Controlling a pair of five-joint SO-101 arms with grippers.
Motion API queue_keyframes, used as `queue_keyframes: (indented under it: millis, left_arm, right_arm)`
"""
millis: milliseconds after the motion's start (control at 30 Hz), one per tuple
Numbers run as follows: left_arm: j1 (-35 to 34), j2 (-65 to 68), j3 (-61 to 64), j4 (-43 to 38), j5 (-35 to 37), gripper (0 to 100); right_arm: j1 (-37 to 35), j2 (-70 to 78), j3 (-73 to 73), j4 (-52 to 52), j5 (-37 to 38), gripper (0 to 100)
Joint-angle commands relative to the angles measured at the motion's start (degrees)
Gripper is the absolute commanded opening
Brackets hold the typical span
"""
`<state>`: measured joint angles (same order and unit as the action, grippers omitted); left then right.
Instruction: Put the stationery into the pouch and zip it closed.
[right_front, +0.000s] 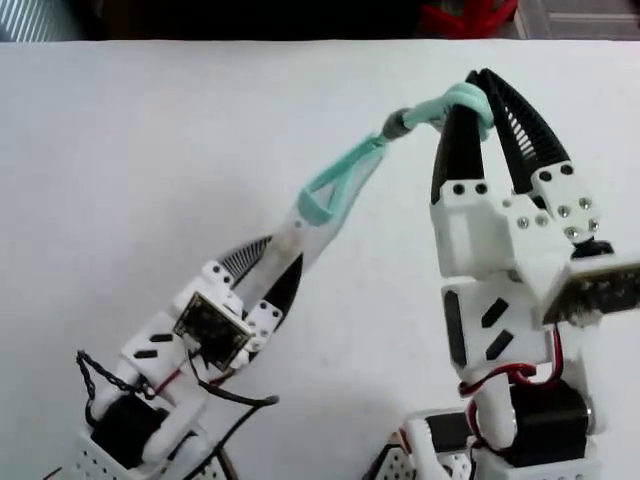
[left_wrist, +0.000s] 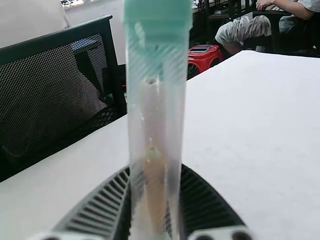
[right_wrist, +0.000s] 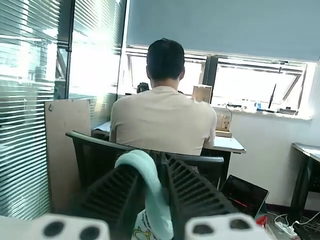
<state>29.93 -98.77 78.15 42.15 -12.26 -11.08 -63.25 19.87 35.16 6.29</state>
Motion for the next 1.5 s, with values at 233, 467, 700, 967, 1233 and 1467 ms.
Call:
queue_keyframes:
  millis: [233,467,700,967,1233,1467]
  left_arm:
    - [-0.5,1.0,6.6,-7.5,-2.0,2]
    - [-0.5,1.0,6.5,-7.6,-2.0,2]
    - [-0.4,1.0,6.7,-7.6,-2.3,2]
    - [0.3,1.0,11.1,-12.4,-6.2,2]
    - [-2.1,1.2,11.4,-15.6,-6.5,2]
    - [-4.7,17.0,3.9,-20.6,-4.6,2]
  right_arm:
    - [-9.8,10.2,-31.3,14.2,-3.5,1.9]
    - [-21.3,23.3,-46.5,32.3,-3.6,1.9]
    - [-33.7,25.6,-48.3,38.0,-9.5,1.9]
    - [-42.2,26.1,-48.4,32.9,-9.9,1.9]
    - [-56.7,36.3,-48.5,34.8,-9.5,1.9]
    - [-56.7,40.6,-48.4,40.9,-1.6,1.9]
